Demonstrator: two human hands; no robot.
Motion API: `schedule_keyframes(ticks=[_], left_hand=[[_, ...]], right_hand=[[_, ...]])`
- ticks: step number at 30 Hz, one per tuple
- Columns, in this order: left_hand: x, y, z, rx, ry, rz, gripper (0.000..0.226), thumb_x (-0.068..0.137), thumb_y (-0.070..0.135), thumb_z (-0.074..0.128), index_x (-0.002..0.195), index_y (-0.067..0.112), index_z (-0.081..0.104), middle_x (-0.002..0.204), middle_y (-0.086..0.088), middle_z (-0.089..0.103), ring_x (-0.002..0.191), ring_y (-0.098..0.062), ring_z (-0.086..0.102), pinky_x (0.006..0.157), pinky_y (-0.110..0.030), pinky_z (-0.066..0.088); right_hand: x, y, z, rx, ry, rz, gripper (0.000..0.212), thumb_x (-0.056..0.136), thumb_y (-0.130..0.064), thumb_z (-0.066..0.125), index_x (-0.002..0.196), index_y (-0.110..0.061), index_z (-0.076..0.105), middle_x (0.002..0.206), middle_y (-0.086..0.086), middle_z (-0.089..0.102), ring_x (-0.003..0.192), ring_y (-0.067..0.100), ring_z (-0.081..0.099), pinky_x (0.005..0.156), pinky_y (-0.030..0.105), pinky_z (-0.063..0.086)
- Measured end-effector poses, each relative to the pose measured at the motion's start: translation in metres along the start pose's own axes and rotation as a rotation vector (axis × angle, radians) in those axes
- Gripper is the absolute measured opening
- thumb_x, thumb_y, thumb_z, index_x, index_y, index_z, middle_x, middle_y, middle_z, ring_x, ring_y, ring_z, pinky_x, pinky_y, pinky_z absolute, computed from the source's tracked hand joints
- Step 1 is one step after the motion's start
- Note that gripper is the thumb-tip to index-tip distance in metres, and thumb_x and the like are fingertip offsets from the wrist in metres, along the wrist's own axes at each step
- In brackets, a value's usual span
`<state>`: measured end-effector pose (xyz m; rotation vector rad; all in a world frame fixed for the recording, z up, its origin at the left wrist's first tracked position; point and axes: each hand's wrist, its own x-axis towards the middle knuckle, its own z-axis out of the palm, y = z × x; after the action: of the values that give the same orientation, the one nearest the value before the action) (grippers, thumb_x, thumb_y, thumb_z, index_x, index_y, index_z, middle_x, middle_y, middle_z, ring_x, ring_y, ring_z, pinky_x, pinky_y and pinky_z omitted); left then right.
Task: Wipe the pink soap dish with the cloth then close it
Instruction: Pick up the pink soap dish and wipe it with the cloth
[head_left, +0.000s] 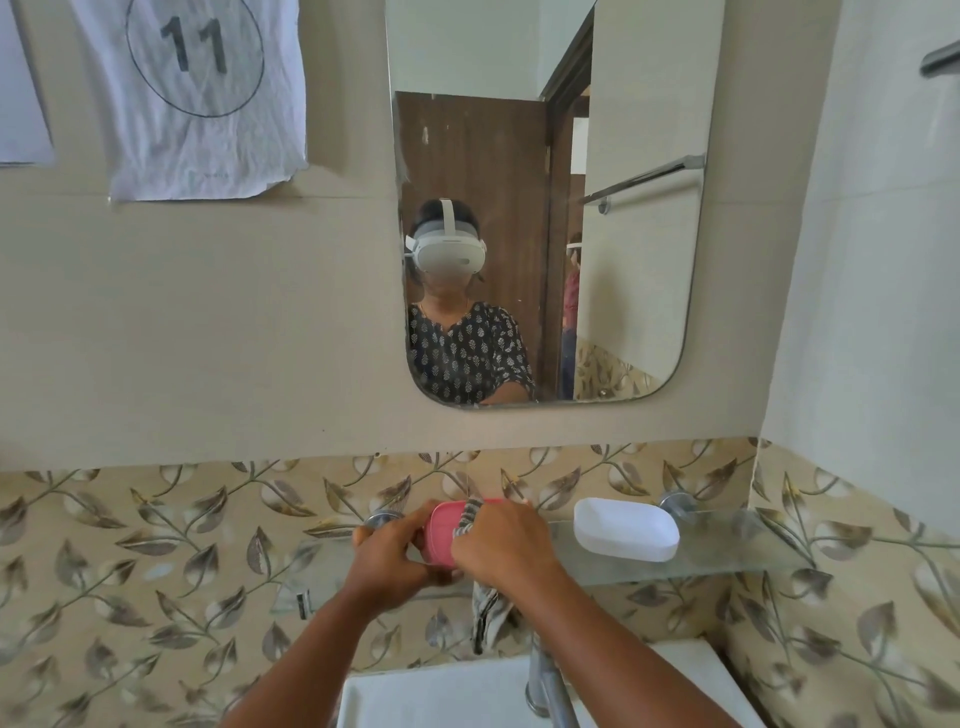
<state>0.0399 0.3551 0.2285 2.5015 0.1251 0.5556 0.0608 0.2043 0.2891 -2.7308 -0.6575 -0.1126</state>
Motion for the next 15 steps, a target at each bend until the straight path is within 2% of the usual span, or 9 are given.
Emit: schedule_keyframes(ticks=[2,4,8,10,13,15], left_hand=[[0.0,0.0,0.0,0.001,0.0,-0.011,0.09,0.058,0.054,0.079,0.138,0.039,0.039,0.092,0.018,0.062,0.094,-0.004,0.049,0.088,-0.029,0.019],[-0.001,0.001,-0.001,-0.003,0.002,-0.02,0.091,0.059,0.053,0.079,0.139,0.038,0.038,0.094,0.017,0.062,0.095,-0.005,0.048,0.088,-0.029,0.019],[-0.001,0.0,-0.001,-0.01,0.003,-0.015,0.091,0.057,0.054,0.079,0.138,0.04,0.039,0.089,0.018,0.062,0.092,-0.001,0.05,0.087,-0.029,0.02],[-0.001,0.0,-0.001,-0.013,0.0,0.003,0.087,0.055,0.056,0.077,0.134,0.042,0.042,0.083,0.022,0.06,0.088,0.006,0.048,0.085,-0.03,0.02],[-0.002,0.002,-0.002,-0.026,-0.005,0.032,0.085,0.047,0.066,0.061,0.128,0.047,0.044,0.076,0.028,0.058,0.084,0.015,0.044,0.081,-0.029,0.02],[-0.003,0.003,-0.003,-0.011,-0.003,0.038,0.079,0.049,0.066,0.052,0.126,0.048,0.046,0.075,0.032,0.056,0.084,0.011,0.047,0.079,-0.029,0.019]], right_hand=[[-0.001,0.001,0.0,0.054,0.007,0.027,0.014,0.073,-0.019,0.05,0.074,-0.007,0.055,0.084,0.008,0.06,0.079,0.024,0.057,0.065,0.029,0.048],[-0.001,0.002,0.0,0.095,0.012,0.037,0.012,0.072,-0.017,0.05,0.063,-0.01,0.047,0.078,0.005,0.055,0.073,0.021,0.056,0.057,0.026,0.044],[-0.007,0.003,0.002,0.176,0.033,0.015,0.019,0.075,-0.02,0.049,0.059,-0.01,0.045,0.066,0.003,0.05,0.062,0.019,0.051,0.051,0.026,0.042],[-0.013,0.002,0.004,0.183,0.043,-0.008,0.023,0.078,-0.02,0.048,0.058,-0.01,0.045,0.06,0.001,0.047,0.055,0.014,0.045,0.046,0.024,0.034],[-0.017,-0.001,0.007,0.219,0.058,-0.031,0.02,0.079,-0.021,0.047,0.063,-0.008,0.051,0.057,0.0,0.046,0.052,0.011,0.039,0.045,0.024,0.027],[-0.017,-0.006,0.013,0.289,0.041,-0.035,0.022,0.08,-0.023,0.047,0.064,-0.009,0.052,0.057,0.0,0.047,0.051,0.011,0.039,0.046,0.024,0.028]])
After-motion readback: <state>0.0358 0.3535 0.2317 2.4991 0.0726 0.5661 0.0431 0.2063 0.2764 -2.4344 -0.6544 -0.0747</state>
